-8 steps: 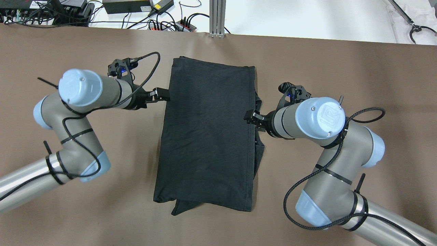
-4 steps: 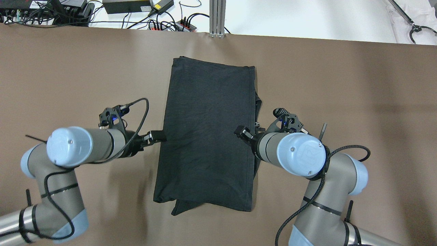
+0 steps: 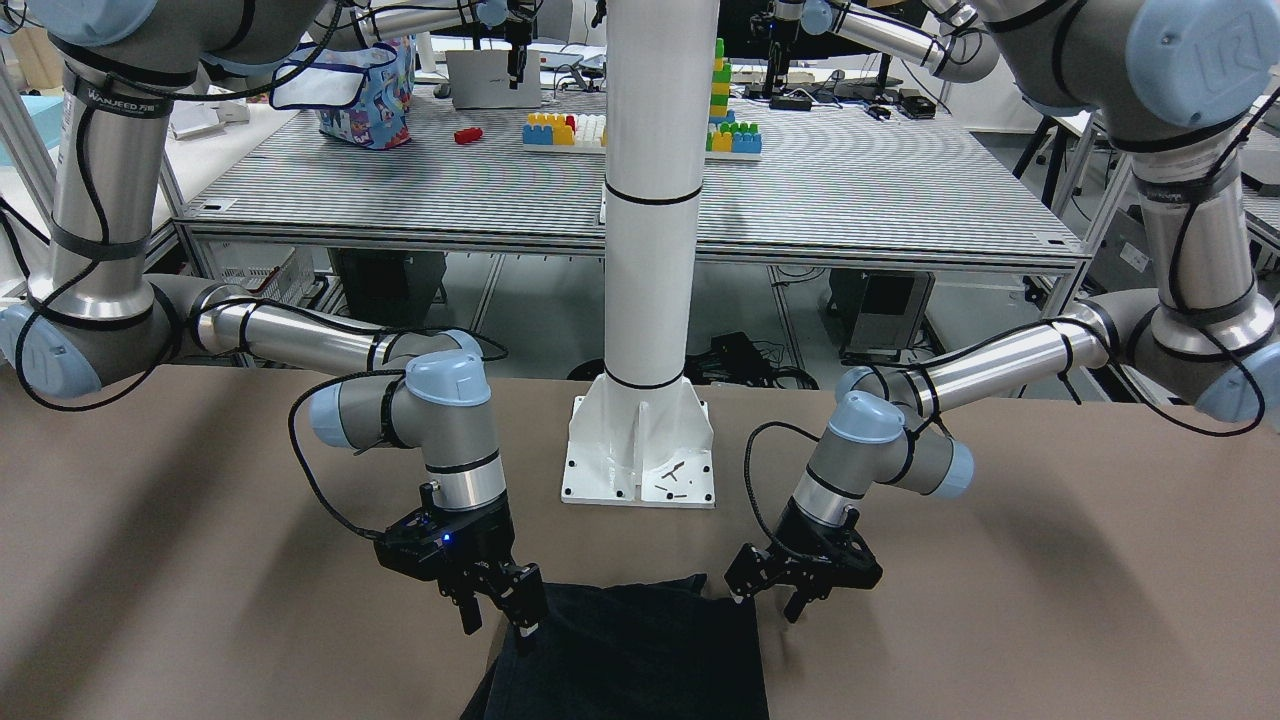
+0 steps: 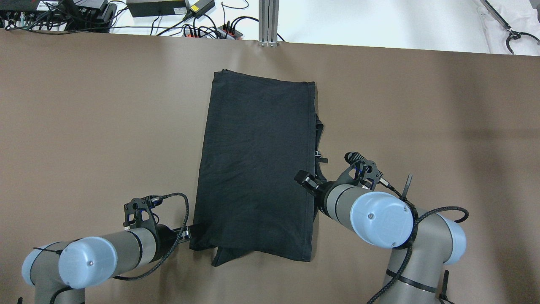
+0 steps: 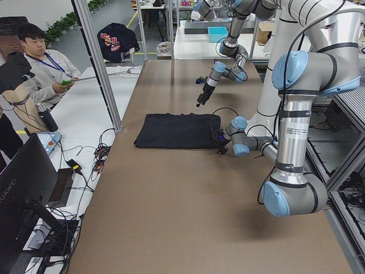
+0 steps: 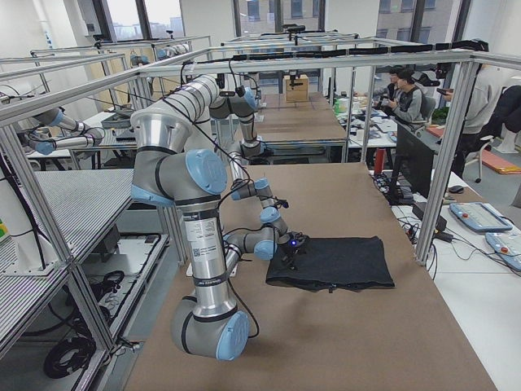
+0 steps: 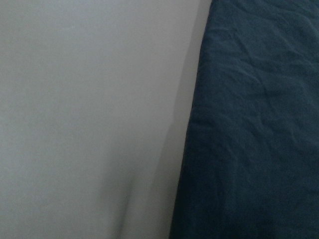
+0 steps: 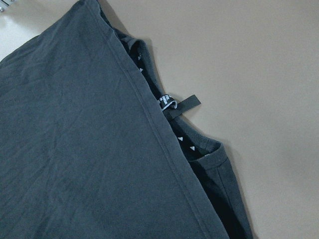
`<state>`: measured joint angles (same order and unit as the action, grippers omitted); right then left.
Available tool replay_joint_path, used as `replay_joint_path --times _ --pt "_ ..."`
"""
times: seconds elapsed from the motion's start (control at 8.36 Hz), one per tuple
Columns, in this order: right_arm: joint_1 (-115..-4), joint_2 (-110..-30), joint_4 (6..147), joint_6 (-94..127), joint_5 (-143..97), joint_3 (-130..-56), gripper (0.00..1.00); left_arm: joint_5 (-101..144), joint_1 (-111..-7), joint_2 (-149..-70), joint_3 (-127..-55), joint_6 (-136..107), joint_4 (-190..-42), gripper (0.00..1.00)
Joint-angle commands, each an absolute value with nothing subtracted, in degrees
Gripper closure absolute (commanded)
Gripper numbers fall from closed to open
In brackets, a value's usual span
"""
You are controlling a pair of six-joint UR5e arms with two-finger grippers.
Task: Fold clothes
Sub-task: 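Move both grippers to the near corners of the folded shirt, then grasp the near edge of the folded shirt with both grippers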
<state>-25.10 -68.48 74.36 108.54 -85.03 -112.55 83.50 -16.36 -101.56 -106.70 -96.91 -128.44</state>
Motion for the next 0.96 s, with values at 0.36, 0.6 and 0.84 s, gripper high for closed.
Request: replay_joint_path --times 0.36,0.6,0.84 --pt "-25.0 -68.7 74.4 108.4 -84.7 -112.7 0.07 82.6 -14.8 -102.0 -106.3 -96.9 -128.4 0.53" --pt "-25.0 -68.7 74.4 108.4 -84.7 -112.7 0.07 82.7 -14.8 -102.5 -106.3 -96.9 -128.3 0.53" --pt "-25.0 -69.3 74.4 108.3 -84.7 -112.7 0.07 82.6 -14.8 -103.3 -105.9 -96.9 -128.3 0.65"
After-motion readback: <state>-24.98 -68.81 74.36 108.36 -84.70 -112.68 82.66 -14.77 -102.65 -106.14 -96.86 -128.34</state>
